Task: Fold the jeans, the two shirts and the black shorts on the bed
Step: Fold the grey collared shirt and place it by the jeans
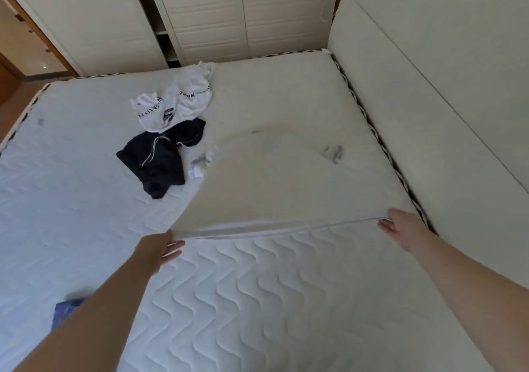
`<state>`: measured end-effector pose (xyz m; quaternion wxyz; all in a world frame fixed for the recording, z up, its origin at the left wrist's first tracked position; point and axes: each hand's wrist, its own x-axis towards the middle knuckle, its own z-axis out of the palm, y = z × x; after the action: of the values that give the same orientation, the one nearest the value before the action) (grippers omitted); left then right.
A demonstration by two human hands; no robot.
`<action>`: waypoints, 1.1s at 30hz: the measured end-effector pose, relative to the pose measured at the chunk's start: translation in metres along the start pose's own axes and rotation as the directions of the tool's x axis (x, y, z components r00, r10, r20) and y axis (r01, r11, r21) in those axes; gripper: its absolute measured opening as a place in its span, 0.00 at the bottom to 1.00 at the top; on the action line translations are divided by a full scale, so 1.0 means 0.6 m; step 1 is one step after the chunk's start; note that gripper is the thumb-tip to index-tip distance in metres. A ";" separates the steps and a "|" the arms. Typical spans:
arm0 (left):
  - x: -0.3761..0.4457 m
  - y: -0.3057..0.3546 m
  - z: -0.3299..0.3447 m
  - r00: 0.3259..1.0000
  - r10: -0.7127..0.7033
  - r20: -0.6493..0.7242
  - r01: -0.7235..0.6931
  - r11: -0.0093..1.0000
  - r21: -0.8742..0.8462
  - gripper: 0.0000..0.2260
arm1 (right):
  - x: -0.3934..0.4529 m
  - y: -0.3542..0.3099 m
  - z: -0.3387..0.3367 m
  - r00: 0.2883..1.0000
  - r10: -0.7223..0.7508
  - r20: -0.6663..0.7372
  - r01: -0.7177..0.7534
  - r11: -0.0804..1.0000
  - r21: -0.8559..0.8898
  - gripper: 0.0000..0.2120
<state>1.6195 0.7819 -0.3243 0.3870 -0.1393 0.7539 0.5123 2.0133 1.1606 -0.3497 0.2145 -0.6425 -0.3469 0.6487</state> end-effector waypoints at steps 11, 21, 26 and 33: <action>0.040 -0.378 -0.071 0.972 -0.152 -0.178 0.180 0.972 0.153 0.11 | 0.003 0.341 -0.113 0.962 0.210 -0.174 -0.257 0.913 -0.317 0.09; 0.065 -0.596 -0.143 0.972 -0.086 -0.219 0.174 0.888 0.425 0.07 | 0.000 0.588 -0.196 0.944 0.059 -0.323 -0.231 0.819 -0.525 0.16; 0.062 -0.661 -0.177 0.976 -0.085 -0.199 0.176 0.847 0.501 0.07 | -0.030 0.656 -0.225 0.941 0.041 -0.336 -0.255 0.740 -0.622 0.14; 0.047 -0.738 -0.199 0.980 -0.171 -0.103 0.199 0.798 0.569 0.11 | -0.068 0.682 -0.261 0.946 0.001 -0.324 -0.251 0.634 -0.732 0.15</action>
<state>1.8168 0.4886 -0.6181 0.4415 -0.1003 0.8649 0.2168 2.2391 0.8854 -0.6082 -0.0744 -0.7840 -0.5059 0.3520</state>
